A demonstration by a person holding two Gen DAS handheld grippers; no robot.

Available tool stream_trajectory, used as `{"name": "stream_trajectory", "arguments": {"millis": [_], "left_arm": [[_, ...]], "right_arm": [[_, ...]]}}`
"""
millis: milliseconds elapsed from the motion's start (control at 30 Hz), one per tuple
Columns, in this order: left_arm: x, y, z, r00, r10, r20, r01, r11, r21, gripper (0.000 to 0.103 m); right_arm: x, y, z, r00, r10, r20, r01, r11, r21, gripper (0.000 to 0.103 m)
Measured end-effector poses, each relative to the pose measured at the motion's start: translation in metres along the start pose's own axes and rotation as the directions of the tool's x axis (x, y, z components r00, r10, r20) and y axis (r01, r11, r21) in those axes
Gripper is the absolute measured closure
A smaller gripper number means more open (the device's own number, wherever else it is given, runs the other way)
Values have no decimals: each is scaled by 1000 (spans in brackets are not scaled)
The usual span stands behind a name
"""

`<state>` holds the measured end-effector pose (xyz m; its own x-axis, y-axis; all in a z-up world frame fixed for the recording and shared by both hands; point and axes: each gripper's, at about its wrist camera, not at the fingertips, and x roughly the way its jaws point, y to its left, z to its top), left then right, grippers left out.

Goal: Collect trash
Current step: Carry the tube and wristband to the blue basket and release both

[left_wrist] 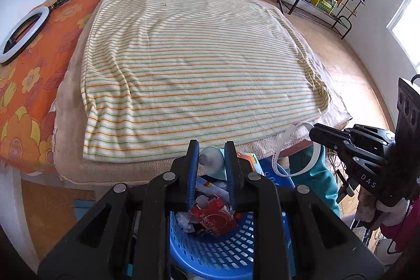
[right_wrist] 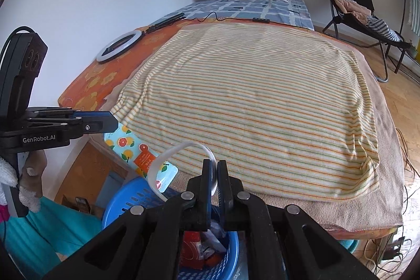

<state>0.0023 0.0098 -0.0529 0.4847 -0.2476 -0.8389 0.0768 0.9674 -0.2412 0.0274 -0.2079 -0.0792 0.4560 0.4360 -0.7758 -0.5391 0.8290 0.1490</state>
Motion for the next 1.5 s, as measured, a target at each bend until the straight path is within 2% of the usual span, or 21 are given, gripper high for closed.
{"name": "stream_trajectory", "arguments": {"millis": [300, 600, 733, 833, 1067, 1100, 1133, 1200, 1267, 1367, 1433, 1500], "left_arm": [[12, 0, -38, 998, 2, -65, -1, 1000, 9, 85], [27, -3, -57, 992, 3, -129, -1, 1000, 21, 84], [34, -7, -60, 988, 2, -154, 3, 999, 34, 85], [36, -8, -61, 987, 7, -159, -1, 999, 38, 84], [38, -3, -57, 987, 15, -160, -13, 1000, 11, 84], [38, -2, -56, 987, 16, -160, -15, 1000, 8, 77], [38, 0, -56, 987, 19, -158, -18, 1000, 4, 61], [35, 1, -56, 990, 25, -140, -26, 1000, -3, 49], [34, 2, -54, 990, 30, -136, -30, 1000, -2, 49], [32, 3, -53, 991, 38, -128, -39, 999, -6, 48], [31, 3, -51, 992, 45, -122, -47, 999, -8, 44], [29, 3, -49, 993, 51, -108, -52, 999, -8, 38]], "right_arm": [[-6, 15, -45, 999, 3, -42, -3, 1000, 2, 101], [3, 17, -71, 995, 24, -98, -18, 998, 54, 100], [8, 17, -80, 992, 35, -122, -26, 997, 77, 94], [9, 18, -82, 991, 36, -125, -26, 996, 80, 80], [12, 20, -84, 990, 34, -138, -23, 997, 79, 73], [13, 20, -85, 990, 33, -140, -22, 997, 80, 69], [13, 20, -85, 989, 31, -143, -20, 997, 81, 62], [13, 20, -86, 990, 29, -141, -17, 997, 80, 56], [13, 21, -87, 989, 25, -143, -14, 997, 76, 54], [13, 23, -87, 990, 18, -143, -8, 998, 69, 39], [12, 23, -86, 990, 15, -138, -6, 997, 71, 29], [11, 23, -85, 991, 12, -135, -2, 997, 74, 24]]}}
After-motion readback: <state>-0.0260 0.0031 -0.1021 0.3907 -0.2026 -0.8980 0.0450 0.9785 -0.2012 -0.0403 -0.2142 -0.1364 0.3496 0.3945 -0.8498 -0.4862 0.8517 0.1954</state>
